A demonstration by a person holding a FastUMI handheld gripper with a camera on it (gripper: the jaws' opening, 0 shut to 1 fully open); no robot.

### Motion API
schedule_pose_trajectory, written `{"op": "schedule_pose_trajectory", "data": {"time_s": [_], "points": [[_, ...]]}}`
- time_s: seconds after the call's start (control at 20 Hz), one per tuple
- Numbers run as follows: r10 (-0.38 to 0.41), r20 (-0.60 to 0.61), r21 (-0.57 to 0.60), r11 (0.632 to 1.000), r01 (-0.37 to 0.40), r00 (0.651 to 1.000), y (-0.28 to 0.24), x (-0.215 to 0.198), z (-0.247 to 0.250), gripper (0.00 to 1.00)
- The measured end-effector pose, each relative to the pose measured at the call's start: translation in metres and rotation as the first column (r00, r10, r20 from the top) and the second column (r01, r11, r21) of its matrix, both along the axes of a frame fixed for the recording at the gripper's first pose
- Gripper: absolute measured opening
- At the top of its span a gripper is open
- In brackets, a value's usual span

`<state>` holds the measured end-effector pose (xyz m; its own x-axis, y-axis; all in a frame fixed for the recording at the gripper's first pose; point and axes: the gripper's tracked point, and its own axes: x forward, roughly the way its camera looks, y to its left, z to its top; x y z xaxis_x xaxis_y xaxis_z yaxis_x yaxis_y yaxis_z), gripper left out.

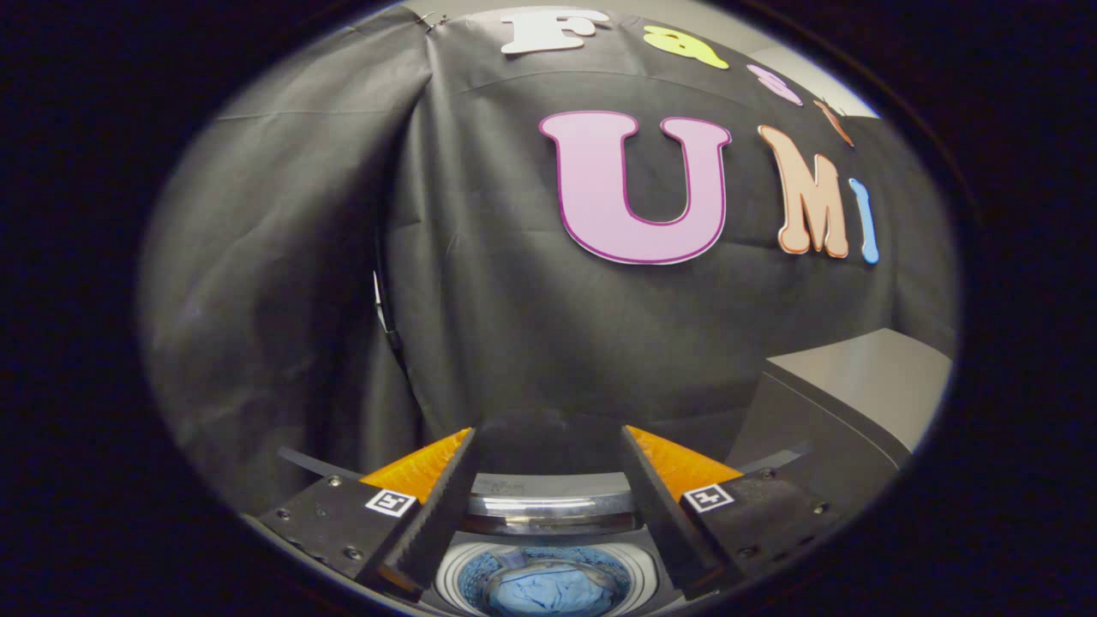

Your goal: Put the clothes into the washing machine and then close the washing machine lid.

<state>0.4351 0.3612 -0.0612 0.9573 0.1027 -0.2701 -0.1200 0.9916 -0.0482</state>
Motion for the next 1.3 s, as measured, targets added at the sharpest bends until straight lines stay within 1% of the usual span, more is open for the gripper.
{"op": "schedule_pose_trajectory", "data": {"time_s": [0.1, 0.3, 0.45, 0.55, 0.7, 0.85, 1.0, 1.15, 1.3], "points": [[0.003, -0.015, -0.008, 1.0, -0.003, 1.0, 0.001, 0.0, -0.003, 0.98], [0.006, -0.004, -0.005, 1.0, -0.006, 1.0, -0.001, -0.006, -0.005, 0.98], [-0.015, 0.006, -0.006, 1.0, 0.015, 1.0, -0.003, -0.013, -0.012, 0.98], [-0.028, -0.031, -0.012, 1.0, 0.028, 0.999, -0.006, -0.017, -0.028, 0.97], [-0.044, -0.139, -0.038, 0.999, 0.039, 0.989, -0.013, -0.031, -0.072, 0.97], [-0.055, -0.166, 0.002, 0.998, 0.056, 0.985, -0.025, -0.048, -0.092, 0.97], [-0.064, -0.17, 0.013, 0.998, 0.067, 0.983, -0.03, -0.065, -0.091, 0.97], [-0.065, -0.166, 0.025, 0.997, 0.07, 0.984, -0.037, -0.082, -0.084, 0.95], [-0.067, -0.156, 0.028, 0.997, 0.072, 0.986, -0.043, -0.098, -0.07, 0.95]]}}
